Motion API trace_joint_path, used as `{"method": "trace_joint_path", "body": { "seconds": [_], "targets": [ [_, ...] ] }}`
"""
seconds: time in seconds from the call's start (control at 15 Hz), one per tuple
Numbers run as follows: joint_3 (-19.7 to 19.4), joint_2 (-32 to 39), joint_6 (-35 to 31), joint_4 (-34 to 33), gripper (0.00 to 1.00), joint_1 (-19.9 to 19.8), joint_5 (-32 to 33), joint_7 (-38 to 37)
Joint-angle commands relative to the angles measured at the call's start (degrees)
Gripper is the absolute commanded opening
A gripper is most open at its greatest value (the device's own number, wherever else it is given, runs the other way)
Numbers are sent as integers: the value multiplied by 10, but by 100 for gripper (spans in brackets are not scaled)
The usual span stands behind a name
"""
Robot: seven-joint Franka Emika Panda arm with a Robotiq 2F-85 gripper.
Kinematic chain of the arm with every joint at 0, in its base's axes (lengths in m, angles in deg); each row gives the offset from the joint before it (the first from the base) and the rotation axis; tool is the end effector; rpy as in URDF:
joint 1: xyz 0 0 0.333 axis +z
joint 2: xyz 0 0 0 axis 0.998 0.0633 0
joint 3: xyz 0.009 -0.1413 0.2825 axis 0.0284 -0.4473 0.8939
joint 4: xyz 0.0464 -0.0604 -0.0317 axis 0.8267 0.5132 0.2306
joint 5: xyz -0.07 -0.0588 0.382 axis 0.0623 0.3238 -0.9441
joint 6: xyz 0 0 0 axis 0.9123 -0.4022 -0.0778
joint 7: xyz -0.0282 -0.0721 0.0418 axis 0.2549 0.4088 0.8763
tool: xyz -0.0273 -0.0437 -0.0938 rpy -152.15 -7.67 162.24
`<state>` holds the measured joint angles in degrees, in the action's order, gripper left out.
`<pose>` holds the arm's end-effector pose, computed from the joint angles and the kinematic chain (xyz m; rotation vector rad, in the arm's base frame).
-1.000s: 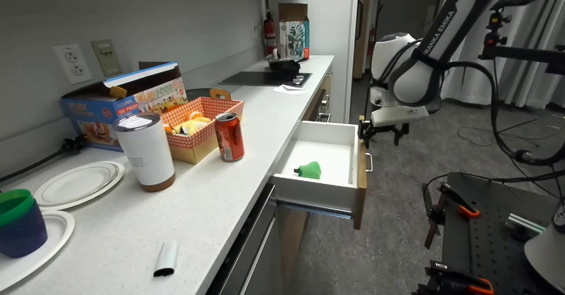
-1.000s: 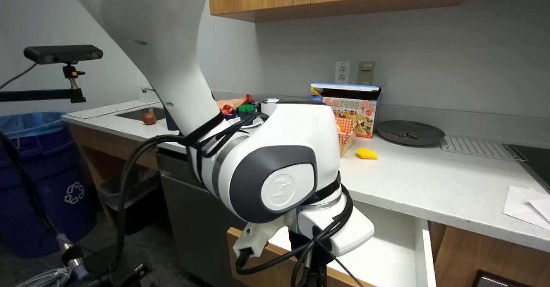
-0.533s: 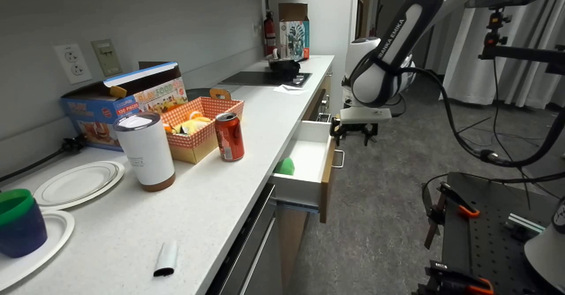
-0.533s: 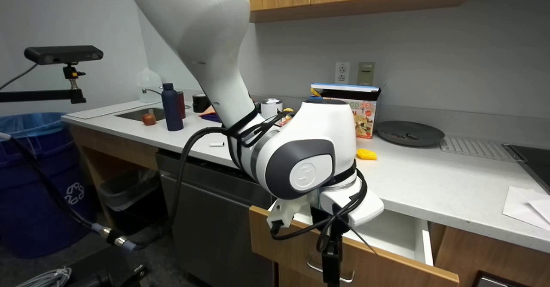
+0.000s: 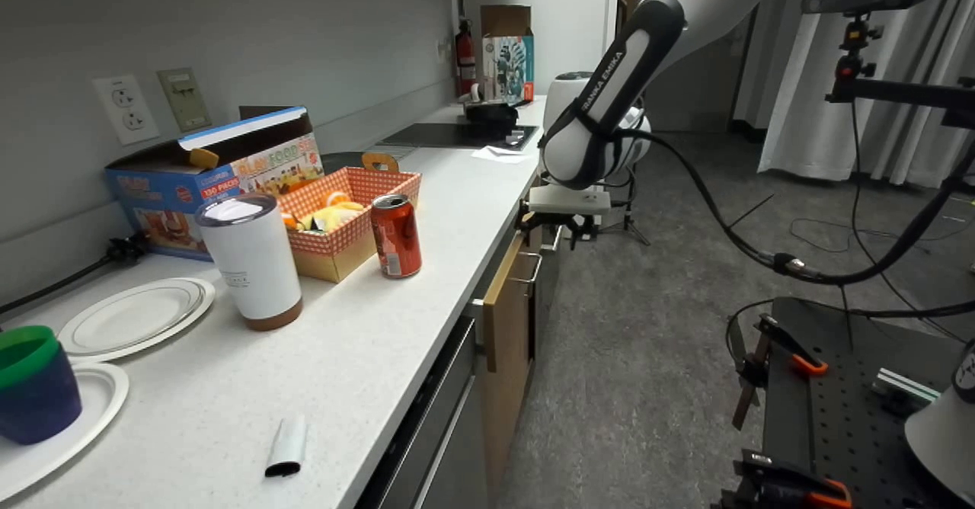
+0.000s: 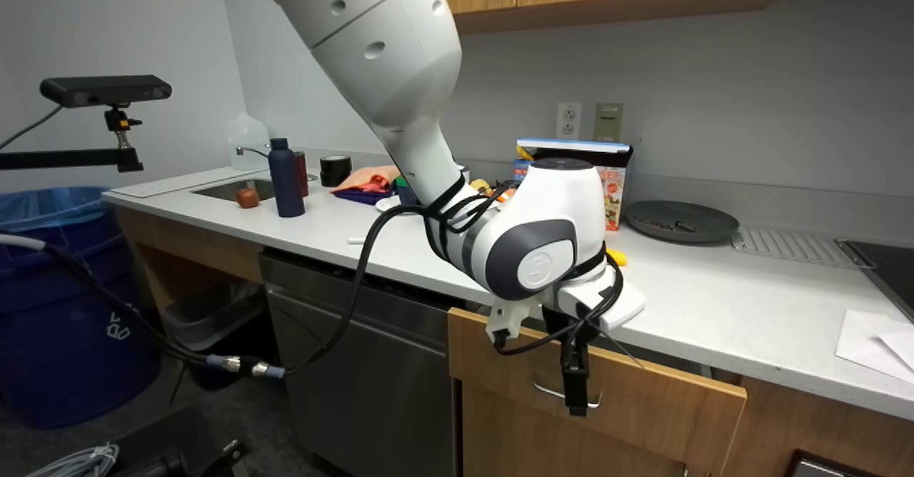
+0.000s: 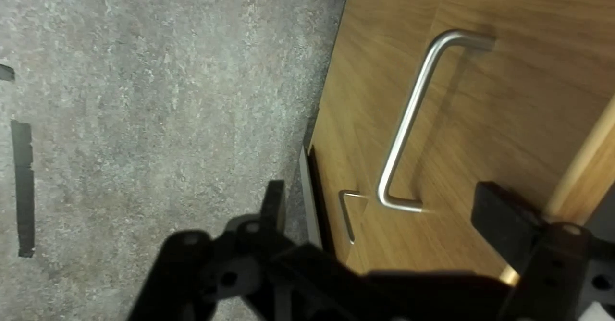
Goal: Pick up the green toy, put it in the drawer and close the drawer.
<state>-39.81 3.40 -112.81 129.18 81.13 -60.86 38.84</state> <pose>0.5810 -0.1470 0.1878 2.7122 -1.5492 0.2990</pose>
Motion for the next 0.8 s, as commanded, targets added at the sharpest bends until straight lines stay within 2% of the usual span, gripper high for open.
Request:
{"method": "trace_joint_path", "body": {
  "seconds": [0.0,0.4,0.73],
  "targets": [
    [-2,44,10,-68,100,16,-29,19],
    [-15,-14,24,1,100,22,-23,22],
    [-53,-112,88,86,100,63,27,6]
  ]
}}
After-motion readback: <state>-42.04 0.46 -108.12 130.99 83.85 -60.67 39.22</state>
